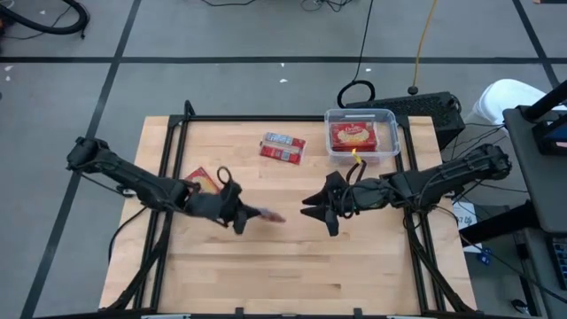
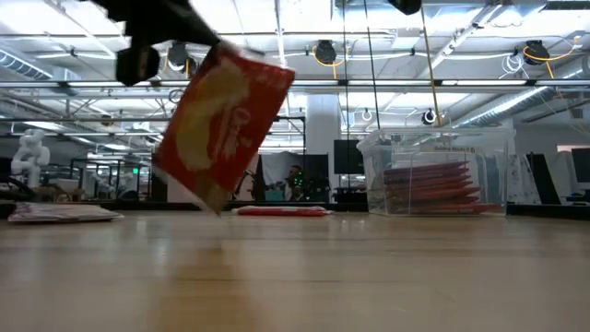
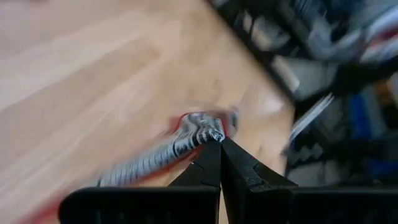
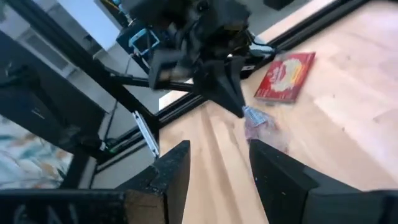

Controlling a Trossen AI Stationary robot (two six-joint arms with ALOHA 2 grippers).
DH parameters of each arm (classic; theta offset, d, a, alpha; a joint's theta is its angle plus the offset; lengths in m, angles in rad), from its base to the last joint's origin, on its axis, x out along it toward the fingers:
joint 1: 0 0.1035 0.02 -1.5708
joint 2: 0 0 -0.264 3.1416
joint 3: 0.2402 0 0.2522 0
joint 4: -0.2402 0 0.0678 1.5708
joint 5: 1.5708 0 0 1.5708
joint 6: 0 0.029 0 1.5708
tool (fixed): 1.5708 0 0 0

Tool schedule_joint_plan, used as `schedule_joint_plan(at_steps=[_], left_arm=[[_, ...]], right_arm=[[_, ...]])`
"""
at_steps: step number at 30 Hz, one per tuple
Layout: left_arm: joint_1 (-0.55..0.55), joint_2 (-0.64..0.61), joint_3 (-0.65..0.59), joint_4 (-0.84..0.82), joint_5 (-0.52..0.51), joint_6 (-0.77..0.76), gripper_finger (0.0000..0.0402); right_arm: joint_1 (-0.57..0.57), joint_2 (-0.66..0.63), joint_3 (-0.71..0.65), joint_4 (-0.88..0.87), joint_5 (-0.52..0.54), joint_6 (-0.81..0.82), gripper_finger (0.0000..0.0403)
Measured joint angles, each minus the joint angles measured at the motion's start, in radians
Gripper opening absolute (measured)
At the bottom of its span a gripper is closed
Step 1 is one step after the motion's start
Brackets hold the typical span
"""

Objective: Sort popcorn bags into baskets
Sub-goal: Put the popcorn bag into the transparent container

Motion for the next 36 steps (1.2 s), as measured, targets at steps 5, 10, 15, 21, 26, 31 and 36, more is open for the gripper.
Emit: schedule_joint_plan(at_steps=[5,10,15,21,26,31,36], left_arm=[[0.085,-0.003,0.002,0.163,0.0,-0.049,0.0],[0.156,-0.004,0.001,0.273,0.0,-0.037,0.0],[0.216,-0.002,0.001,0.395,-0.001,-0.038,0.0],[0.294,-0.003,0.001,0.569,0.001,-0.039,0.0],[0.359,-0.003,0.002,0.637,0.062,-0.045,0.0],[0.401,-0.002,0.042,0.63,0.152,-0.025,0.0],[0.428,-0.003,0.085,0.61,0.22,0.005,0.0]], right_arm=[[-0.007,0.0,0.0,-0.013,0.05,-0.1,0.0162],[-0.037,-0.001,0.0,-0.068,0.069,-0.149,0.0182],[-0.093,-0.032,-0.001,-0.111,0.074,-0.192,0.0209],[-0.179,-0.092,0.0,-0.164,0.074,-0.385,0.0234],[-0.255,-0.081,0.0,-0.166,0.006,-0.493,0.0235],[-0.34,-0.046,-0.001,-0.13,-0.069,-0.505,0.0235],[-0.426,0.002,0.0,0.0,-0.187,-0.593,0.0235]])
